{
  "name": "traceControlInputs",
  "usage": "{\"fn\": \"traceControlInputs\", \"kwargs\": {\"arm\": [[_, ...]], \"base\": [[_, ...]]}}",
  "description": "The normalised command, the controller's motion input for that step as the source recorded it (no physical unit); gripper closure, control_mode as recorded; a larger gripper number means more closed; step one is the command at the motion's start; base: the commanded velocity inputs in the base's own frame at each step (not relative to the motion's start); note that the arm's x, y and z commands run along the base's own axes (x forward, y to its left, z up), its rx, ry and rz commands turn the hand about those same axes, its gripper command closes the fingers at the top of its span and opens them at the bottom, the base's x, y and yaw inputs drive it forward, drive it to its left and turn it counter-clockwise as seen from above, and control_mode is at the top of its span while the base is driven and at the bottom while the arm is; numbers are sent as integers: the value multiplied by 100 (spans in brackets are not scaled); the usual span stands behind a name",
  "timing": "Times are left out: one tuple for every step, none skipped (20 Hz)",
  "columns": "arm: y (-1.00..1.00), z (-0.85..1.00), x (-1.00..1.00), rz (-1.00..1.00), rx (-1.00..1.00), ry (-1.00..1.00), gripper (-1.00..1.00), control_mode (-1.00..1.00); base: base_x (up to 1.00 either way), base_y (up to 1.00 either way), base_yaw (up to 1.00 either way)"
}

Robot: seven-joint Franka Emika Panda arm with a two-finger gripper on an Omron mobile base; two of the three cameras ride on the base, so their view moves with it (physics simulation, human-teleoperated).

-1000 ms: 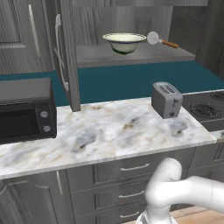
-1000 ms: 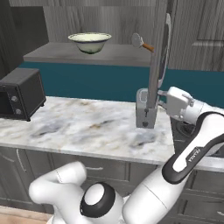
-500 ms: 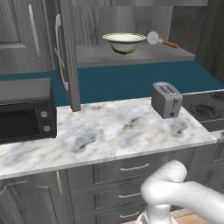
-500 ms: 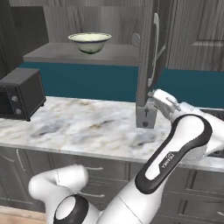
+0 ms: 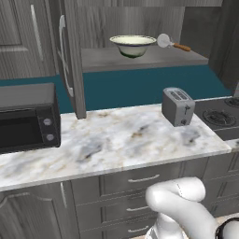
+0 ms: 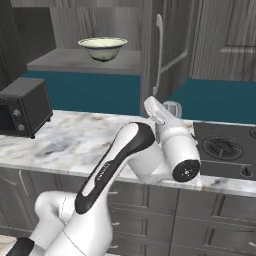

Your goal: Pick the mug and place it in the sink. Pick the bowl and place it in the open cabinet and then close the cabinet.

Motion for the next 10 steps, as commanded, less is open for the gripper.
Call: {"fn": "traceControlInputs", "kwargs": {"arm": [[71, 0, 24, -74, -8, 0, -100, -100], [71, 0, 24, -74, -7, 0, -100, -100], [71, 0, 23, -74, -8, 0, -100, -100], [72, 0, 22, -73, -7, 0, -100, -100], [74, 4, 21, -72, -6, 0, -100, -100], [75, 4, 23, -71, -5, 0, -100, -100], [78, 6, 26, -69, -4, 0, -100, -100], [82, 10, 33, -67, -5, -2, -100, -100], [81, 13, 41, -65, -6, -2, -100, -100], [68, 29, 57, -61, -8, -2, -100, -100]], "base": [[0, 0, 0], [0, 0, 0], [0, 0, 0], [0, 0, 0], [0, 0, 0], [0, 0, 0], [0, 0, 0], [0, 0, 0], [0, 0, 0], [0, 0, 0]]}}
